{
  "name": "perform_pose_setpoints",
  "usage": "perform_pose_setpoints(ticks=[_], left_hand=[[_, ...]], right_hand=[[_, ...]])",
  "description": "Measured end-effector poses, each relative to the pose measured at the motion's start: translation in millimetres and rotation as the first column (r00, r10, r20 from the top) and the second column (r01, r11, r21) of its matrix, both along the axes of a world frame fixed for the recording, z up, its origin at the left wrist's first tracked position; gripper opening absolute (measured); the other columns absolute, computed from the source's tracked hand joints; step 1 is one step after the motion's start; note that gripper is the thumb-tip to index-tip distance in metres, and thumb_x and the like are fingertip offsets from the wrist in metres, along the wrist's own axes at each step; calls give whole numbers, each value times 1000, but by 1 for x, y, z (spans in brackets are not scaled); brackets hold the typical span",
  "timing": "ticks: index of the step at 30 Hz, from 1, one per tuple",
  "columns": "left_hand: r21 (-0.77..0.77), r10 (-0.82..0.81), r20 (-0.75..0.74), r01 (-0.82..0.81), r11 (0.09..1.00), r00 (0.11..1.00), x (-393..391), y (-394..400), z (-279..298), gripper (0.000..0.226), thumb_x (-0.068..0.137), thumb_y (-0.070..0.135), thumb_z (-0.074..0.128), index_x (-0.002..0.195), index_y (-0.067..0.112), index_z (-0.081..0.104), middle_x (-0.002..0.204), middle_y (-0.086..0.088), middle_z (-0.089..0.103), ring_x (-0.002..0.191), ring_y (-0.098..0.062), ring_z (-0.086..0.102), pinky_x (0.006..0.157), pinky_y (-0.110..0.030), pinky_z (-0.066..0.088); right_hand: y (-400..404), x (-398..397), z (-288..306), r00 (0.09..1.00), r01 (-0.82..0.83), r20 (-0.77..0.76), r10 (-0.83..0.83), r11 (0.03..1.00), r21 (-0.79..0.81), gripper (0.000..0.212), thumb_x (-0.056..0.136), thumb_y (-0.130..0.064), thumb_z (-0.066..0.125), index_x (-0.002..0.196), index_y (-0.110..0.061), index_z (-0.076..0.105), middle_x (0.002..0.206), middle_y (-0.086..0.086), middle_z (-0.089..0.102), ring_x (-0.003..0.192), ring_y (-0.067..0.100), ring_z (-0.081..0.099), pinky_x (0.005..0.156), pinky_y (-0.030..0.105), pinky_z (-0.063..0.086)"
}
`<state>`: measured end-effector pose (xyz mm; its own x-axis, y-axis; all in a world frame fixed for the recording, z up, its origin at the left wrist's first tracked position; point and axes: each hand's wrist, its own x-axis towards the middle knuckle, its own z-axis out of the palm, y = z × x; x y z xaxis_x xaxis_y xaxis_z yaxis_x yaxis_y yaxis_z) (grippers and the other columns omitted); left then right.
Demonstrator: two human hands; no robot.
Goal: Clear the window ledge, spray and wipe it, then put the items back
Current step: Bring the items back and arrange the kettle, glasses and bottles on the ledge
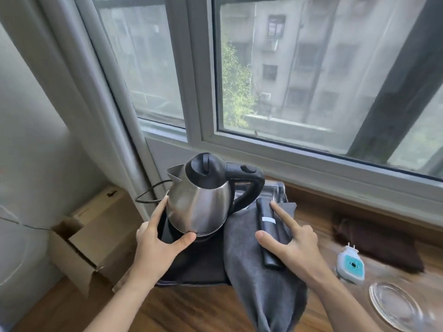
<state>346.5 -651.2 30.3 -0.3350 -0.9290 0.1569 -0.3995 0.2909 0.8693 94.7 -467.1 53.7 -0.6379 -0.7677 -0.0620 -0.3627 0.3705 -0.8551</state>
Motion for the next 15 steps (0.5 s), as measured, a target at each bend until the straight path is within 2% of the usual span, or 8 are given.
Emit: perform_pose_setpoints(ticks=[2, 4, 7, 11, 15], left_hand=[[8, -71, -22, 71, 997, 997, -5, -28, -7, 105, 64, 43, 94, 147, 65, 33, 125, 7, 49, 131, -16, 39, 111, -41, 37], [17, -140, -27, 140, 990, 990, -10, -54, -13, 107, 64, 40, 96, 146, 67, 33, 123, 6, 50, 131, -17, 40, 113, -42, 37], [47, -221, -25, 222, 974, 975, -20, -86, -23, 107, 66, 35, 96, 142, 72, 31, 117, 15, 45, 130, -15, 38, 112, -40, 36], [48, -299, -18, 299, 953, 954, -36, -121, -37, 107, 65, 31, 97, 143, 70, 34, 116, 19, 44, 124, -9, 33, 111, -39, 36], [62, -376, 13, 374, 925, 927, -51, -144, -49, 107, 67, 36, 96, 144, 70, 31, 118, 11, 48, 124, -9, 30, 108, -37, 35]], right_hand=[[-10, 12, -8, 997, 83, -6, -83, 997, -3, 85, 55, -88, 68, 133, -82, 36, 110, 5, 62, 115, 25, 55, 110, 46, 46], [-21, 24, -12, 987, 161, 0, -161, 987, 1, 85, 54, -86, 68, 133, -81, 36, 107, 4, 57, 114, 24, 51, 110, 42, 45], [-35, 38, -19, 969, 247, 7, -248, 969, 26, 86, 53, -85, 64, 134, -82, 33, 104, 5, 49, 116, 22, 42, 110, 38, 40], [-52, 44, -37, 941, 338, 22, -338, 941, 24, 87, 54, -84, 68, 135, -81, 35, 107, 5, 54, 118, 20, 45, 111, 38, 41], [-67, 42, -56, 922, 386, 0, -387, 922, 32, 87, 57, -84, 68, 137, -79, 34, 109, 2, 63, 116, 18, 44, 105, 35, 38]])
